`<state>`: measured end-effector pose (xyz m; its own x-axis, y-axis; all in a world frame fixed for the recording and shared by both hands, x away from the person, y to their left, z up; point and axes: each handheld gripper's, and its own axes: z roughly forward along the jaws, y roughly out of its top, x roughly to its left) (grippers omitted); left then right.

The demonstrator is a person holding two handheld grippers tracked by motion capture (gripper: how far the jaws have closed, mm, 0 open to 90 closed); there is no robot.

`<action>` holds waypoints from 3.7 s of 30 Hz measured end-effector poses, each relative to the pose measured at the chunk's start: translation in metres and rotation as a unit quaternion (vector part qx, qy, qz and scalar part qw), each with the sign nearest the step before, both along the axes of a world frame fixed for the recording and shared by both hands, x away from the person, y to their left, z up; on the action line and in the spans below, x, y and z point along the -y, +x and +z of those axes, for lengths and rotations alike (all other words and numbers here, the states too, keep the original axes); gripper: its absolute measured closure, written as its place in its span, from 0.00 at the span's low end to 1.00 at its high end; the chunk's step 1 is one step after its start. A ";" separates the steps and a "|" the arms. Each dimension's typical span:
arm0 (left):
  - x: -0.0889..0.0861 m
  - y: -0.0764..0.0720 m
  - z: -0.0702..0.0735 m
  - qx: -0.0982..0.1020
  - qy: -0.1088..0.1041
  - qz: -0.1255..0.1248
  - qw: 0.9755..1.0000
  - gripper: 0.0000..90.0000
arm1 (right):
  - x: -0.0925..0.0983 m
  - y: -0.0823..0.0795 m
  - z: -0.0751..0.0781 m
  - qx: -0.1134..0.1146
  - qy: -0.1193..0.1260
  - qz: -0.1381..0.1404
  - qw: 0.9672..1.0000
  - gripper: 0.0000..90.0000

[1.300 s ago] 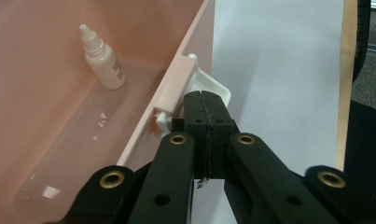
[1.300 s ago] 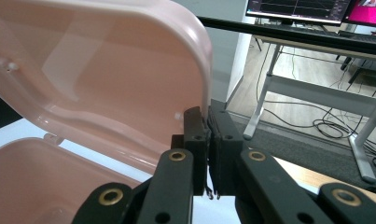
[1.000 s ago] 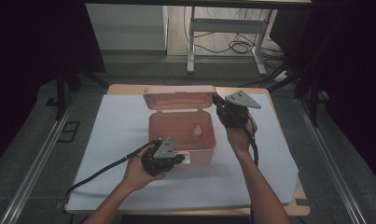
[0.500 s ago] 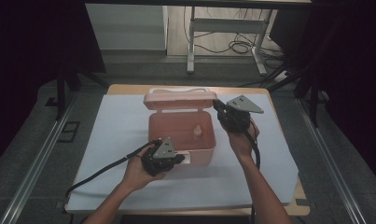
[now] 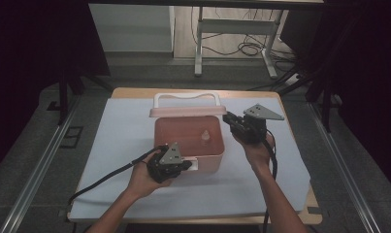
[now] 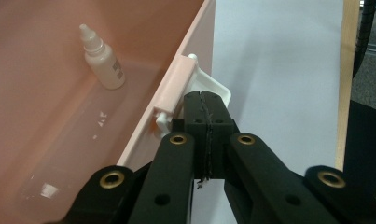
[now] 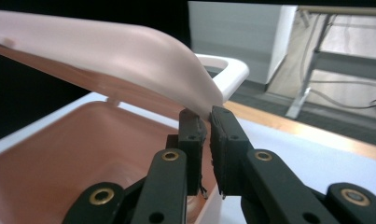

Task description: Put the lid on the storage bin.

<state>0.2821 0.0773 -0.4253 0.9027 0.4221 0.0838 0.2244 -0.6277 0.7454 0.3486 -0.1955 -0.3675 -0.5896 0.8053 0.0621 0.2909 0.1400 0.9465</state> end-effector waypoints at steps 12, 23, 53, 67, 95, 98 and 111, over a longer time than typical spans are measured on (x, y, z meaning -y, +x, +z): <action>0.000 0.001 0.000 0.003 0.002 -0.002 1.000 1.00 | 0.013 -0.007 -0.005 -0.041 0.022 0.036 0.998 0.94; 0.000 0.001 0.000 0.004 0.002 -0.002 1.000 1.00 | 0.020 -0.013 -0.016 -0.071 0.015 0.061 0.996 0.97; 0.000 0.000 0.000 0.007 0.002 0.000 1.000 1.00 | 0.023 -0.026 -0.043 -0.099 -0.032 0.074 0.992 1.00; 0.001 0.000 0.001 0.008 0.004 0.002 1.000 1.00 | 0.022 -0.026 -0.048 -0.099 -0.039 0.079 0.991 0.97; -0.052 -0.016 0.026 0.023 -0.049 0.051 0.997 0.70 | 0.033 -0.024 -0.061 -0.095 -0.054 0.088 0.990 0.73; -0.069 -0.020 0.026 0.025 -0.064 0.066 0.995 0.68 | 0.035 -0.024 -0.063 -0.096 -0.057 0.088 0.990 0.71; -0.110 -0.019 0.000 0.000 -0.074 0.122 0.990 0.66 | 0.040 -0.022 -0.071 -0.097 -0.067 0.090 0.989 0.64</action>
